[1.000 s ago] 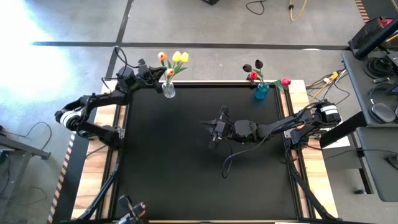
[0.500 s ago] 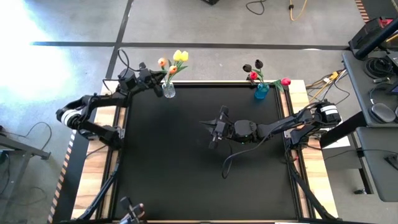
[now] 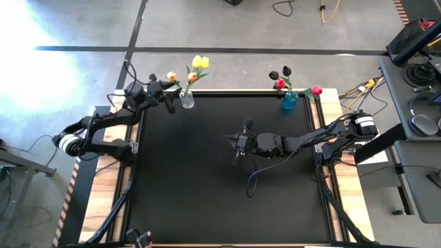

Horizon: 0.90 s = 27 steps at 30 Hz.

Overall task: Sort flowers into vase by color
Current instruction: Put the orange flower into the transparent vase, then return to Home Position

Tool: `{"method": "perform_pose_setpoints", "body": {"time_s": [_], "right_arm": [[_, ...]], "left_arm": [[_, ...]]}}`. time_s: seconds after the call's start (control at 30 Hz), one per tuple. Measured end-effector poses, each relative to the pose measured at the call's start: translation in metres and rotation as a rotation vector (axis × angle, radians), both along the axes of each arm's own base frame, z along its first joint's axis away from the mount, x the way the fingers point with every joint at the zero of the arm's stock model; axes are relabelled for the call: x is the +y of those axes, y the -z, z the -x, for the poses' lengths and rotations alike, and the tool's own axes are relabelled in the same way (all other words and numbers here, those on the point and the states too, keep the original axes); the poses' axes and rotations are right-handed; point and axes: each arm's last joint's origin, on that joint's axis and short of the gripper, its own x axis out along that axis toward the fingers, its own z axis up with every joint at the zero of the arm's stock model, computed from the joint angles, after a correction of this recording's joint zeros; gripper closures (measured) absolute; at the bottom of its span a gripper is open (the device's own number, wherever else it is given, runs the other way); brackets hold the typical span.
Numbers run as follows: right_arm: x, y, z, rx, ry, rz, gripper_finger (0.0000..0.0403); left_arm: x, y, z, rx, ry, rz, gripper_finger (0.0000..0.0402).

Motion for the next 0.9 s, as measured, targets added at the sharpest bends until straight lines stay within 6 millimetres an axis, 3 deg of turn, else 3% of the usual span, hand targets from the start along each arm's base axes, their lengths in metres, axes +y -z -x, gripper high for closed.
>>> {"method": "perform_pose_setpoints", "body": {"time_s": [0.4, 0.7, 0.9], "right_arm": [[-0.039, 0.035, 0.023, 0.098, -0.065, -0.097, 0.0391], [-0.045, 0.035, 0.075, 0.074, -0.103, -0.108, 0.0391], [-0.043, 0.032, 0.11, 0.016, -0.093, -0.076, 0.0391]], "left_arm": [[-0.049, 0.019, 0.026, -0.024, 0.071, -0.016, 0.0242], [-0.079, 0.032, 0.035, -0.086, 0.222, 0.024, 0.0248], [-0.1, 0.032, 0.024, -0.107, 0.365, 0.002, 0.0292]]}}
